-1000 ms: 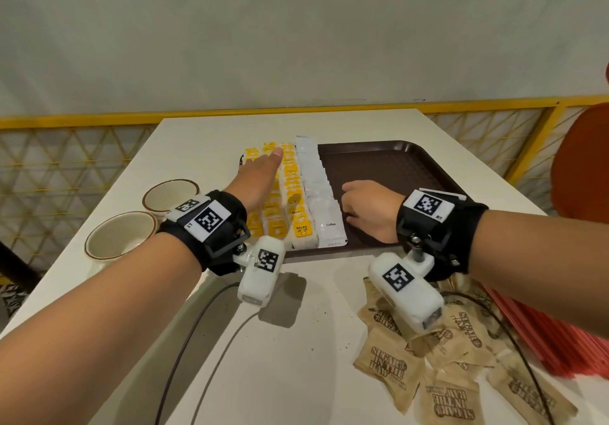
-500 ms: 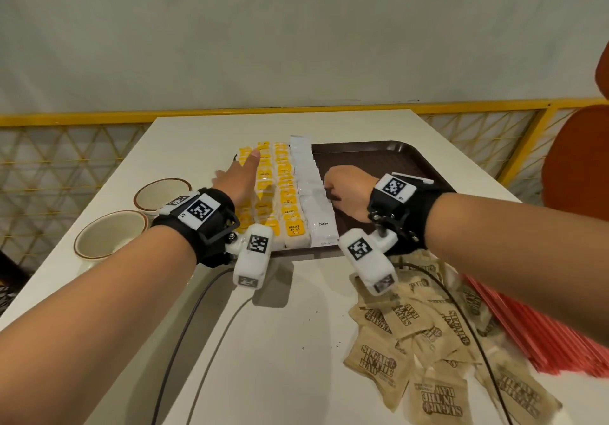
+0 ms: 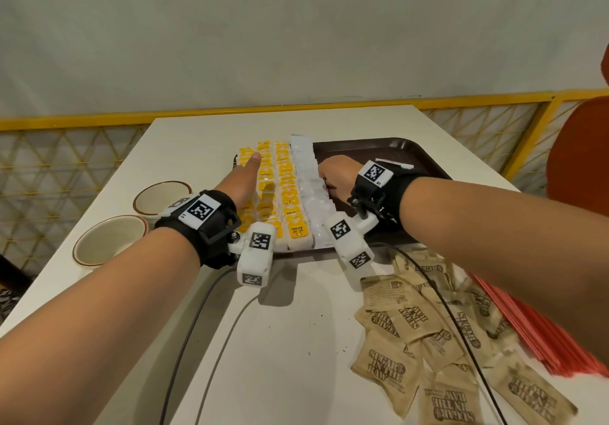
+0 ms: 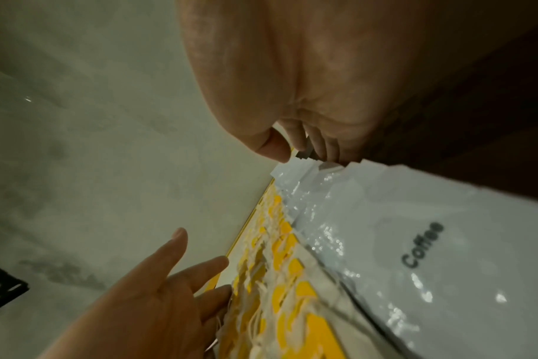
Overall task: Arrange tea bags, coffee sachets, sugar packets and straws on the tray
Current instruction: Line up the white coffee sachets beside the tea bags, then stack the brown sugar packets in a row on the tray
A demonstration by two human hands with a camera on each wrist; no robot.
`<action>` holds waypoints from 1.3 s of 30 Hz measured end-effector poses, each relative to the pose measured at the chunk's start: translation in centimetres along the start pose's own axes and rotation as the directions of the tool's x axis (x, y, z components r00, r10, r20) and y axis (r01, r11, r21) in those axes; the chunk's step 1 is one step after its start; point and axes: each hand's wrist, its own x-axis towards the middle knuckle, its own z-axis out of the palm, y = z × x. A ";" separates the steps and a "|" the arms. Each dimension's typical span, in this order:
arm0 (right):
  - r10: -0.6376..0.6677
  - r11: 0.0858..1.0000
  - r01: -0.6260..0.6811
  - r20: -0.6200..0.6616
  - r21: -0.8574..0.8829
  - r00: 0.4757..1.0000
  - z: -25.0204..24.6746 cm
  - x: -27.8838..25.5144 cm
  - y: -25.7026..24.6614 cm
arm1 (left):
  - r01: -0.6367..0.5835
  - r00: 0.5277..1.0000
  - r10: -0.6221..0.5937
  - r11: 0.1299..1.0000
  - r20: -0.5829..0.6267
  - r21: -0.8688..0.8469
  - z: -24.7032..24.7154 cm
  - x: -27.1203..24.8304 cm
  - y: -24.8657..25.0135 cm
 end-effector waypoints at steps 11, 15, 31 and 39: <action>0.008 0.901 -0.055 0.109 0.431 0.994 -5.5 -4.8 1.9 | -0.278 0.959 0.281 0.958 -0.034 0.064 -0.5 -3.0 1.3; -0.105 0.992 0.077 0.311 0.102 0.945 -9.7 -11.8 4.3 | -0.523 0.844 0.493 0.845 0.213 0.116 0.2 -9.0 3.2; -0.132 0.725 0.417 0.484 -0.549 0.865 -4.6 -22.5 14.8 | -0.838 0.516 0.329 0.385 0.791 0.387 9.7 -18.2 0.3; -0.172 0.873 0.330 0.406 -0.359 0.897 -3.5 -21.2 14.1 | -0.788 0.565 0.318 0.481 0.761 0.384 9.5 -17.6 -0.2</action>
